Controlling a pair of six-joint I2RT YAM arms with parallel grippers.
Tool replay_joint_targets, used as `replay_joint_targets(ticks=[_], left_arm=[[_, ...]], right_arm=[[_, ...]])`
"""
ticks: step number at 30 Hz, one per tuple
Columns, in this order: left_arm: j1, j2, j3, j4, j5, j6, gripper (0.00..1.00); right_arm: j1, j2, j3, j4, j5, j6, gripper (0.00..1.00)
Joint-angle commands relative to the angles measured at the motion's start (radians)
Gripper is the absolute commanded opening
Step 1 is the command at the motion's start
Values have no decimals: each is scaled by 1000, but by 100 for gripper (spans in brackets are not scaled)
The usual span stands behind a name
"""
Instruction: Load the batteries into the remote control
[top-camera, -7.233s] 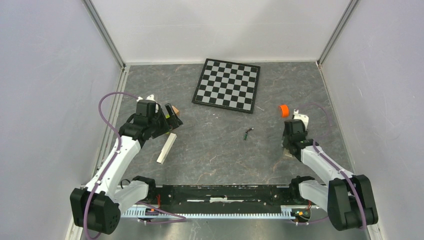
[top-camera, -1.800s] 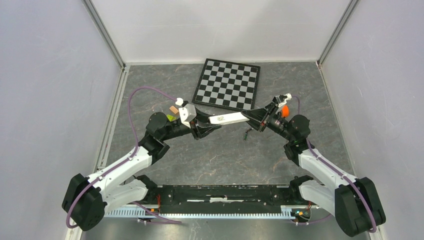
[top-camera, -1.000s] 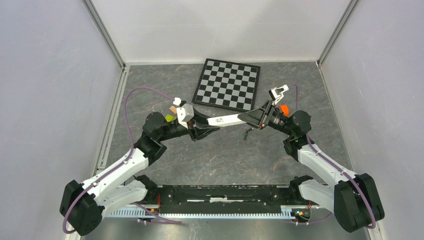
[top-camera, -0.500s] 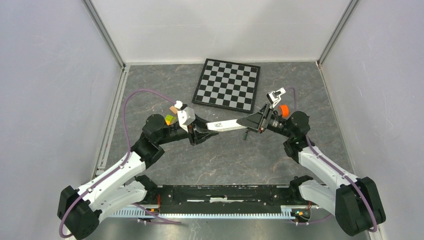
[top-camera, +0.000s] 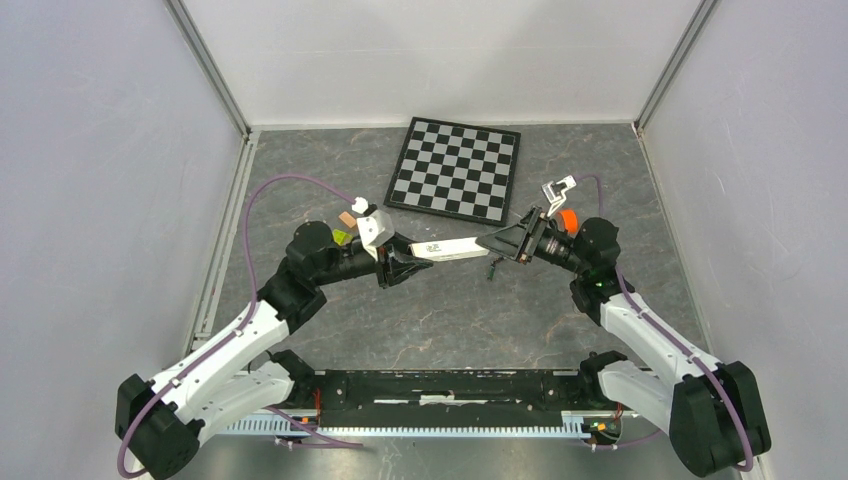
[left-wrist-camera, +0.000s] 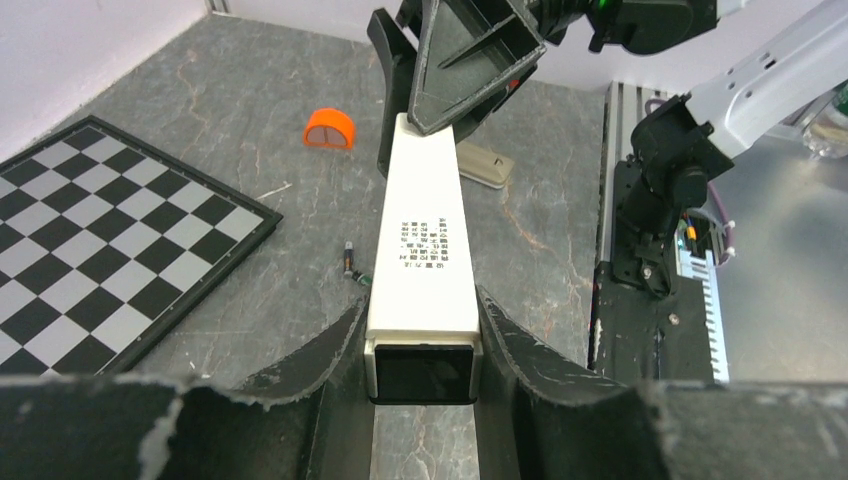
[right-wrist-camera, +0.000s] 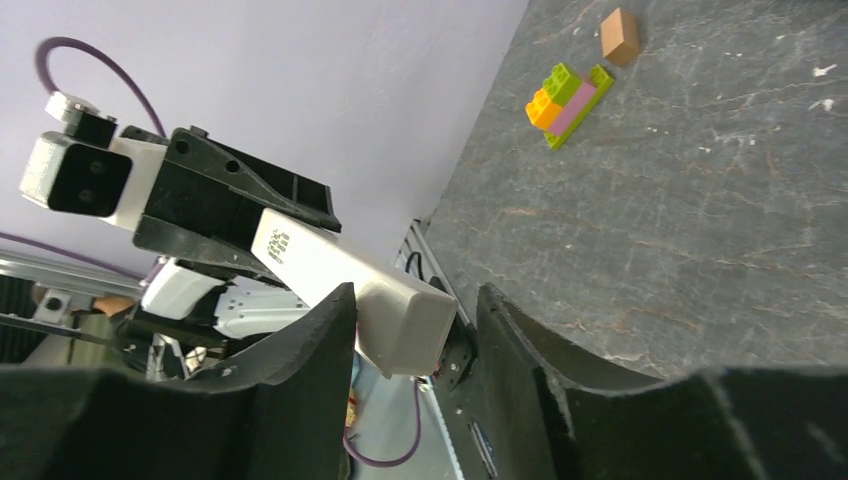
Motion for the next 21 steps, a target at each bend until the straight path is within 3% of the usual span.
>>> replay_joint_targets(ticks=[1,13,21], left_arm=[[2,4,64,-16,-25,77,2],[2,31,83,-81,-69,105,2],[2,52,103,-150,-79,123,2]], right_arm=[[-3,-27,55,-60,24,-69,49],[-4,-30,99,-123,-3,-69,24],[-4,-24,84,-84,5,-25,0]])
